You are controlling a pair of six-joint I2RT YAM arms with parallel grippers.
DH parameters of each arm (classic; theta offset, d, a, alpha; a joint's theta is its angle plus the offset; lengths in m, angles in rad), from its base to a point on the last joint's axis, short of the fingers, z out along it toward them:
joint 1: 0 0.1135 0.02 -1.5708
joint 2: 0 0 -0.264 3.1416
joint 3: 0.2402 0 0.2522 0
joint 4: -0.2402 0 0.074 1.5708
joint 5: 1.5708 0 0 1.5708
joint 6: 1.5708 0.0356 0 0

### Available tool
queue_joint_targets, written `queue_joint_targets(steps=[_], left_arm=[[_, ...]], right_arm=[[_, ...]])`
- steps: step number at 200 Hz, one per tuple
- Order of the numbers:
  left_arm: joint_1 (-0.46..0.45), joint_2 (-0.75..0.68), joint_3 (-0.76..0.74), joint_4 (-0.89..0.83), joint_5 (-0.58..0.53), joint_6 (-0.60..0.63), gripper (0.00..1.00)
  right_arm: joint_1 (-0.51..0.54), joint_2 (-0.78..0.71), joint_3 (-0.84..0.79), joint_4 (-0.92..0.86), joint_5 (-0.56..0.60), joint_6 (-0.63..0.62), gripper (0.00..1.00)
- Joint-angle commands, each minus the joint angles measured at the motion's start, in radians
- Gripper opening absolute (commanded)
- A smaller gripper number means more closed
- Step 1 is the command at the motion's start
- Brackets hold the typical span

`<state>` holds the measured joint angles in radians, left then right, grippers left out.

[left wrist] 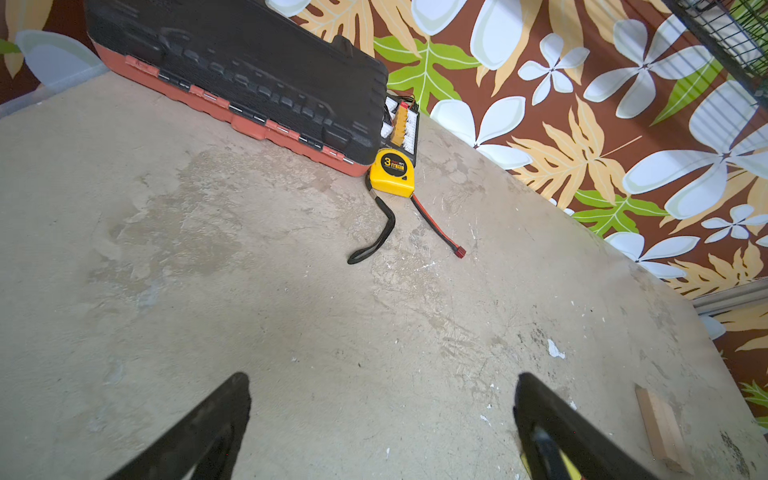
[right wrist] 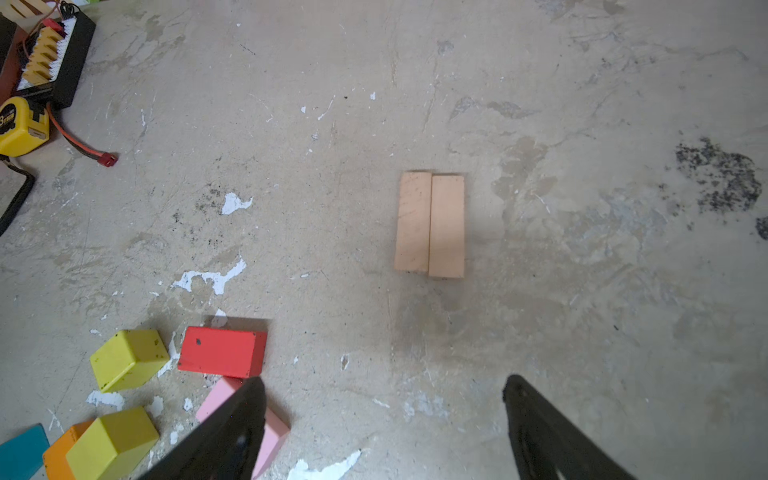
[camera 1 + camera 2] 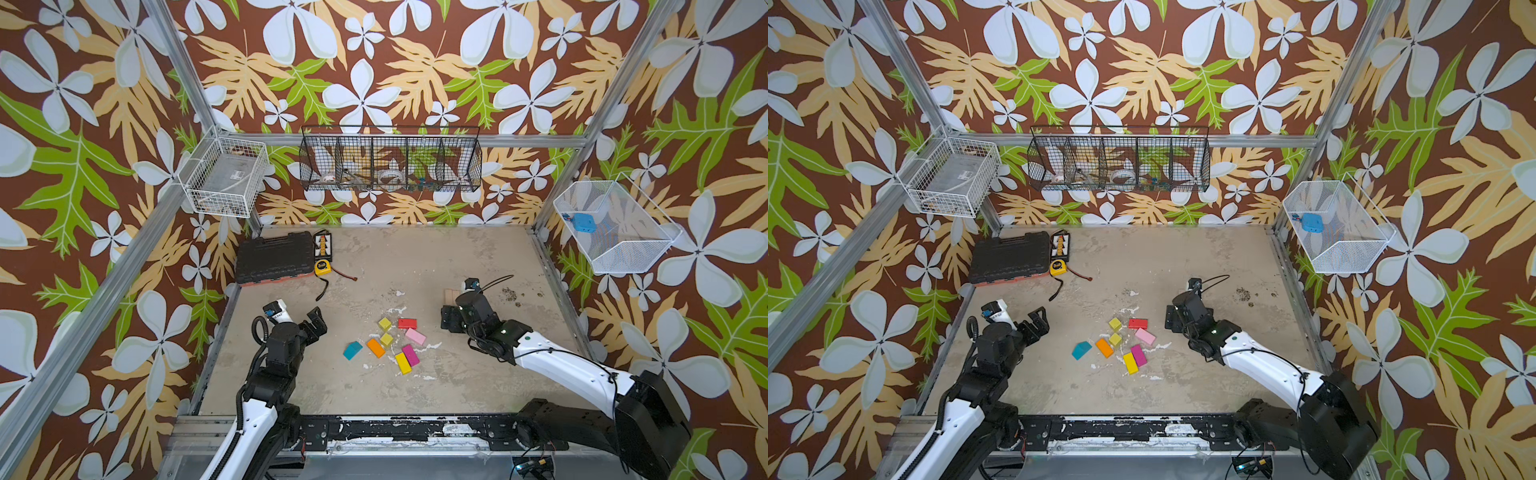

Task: Build the wood block tower

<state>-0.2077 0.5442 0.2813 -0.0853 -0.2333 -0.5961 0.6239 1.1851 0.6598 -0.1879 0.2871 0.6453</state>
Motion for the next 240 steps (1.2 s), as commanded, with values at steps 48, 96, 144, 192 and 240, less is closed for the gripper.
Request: queue_joint_targets(steps=[48,96,144,192,240], left_arm=[[-0.001,0.028,0.004,0.064,0.082,0.028,0.98],[-0.034,0.021,-0.002,0.087,0.089,0.045,0.97],[-0.187,0.086,0.034,0.096,-0.009,0.065,0.92],[-0.520,0.255,0.116,0.123,-0.154,0.076,0.88],[-0.769,0.405,0.189,0.160,-0.333,0.040,0.87]], right_arm=[[0.205,-0.028,-0.091,0.082,0.040,0.185,0.90],[0.235,-0.012,-0.059,0.049,0.055,0.187,0.94],[0.263,-0.017,-0.050,-0.040,0.165,0.196,0.95],[-0.025,-0.199,-0.095,-0.051,0.187,0.068,1.00],[-0.400,-0.295,-0.259,0.184,0.146,-0.025,1.00]])
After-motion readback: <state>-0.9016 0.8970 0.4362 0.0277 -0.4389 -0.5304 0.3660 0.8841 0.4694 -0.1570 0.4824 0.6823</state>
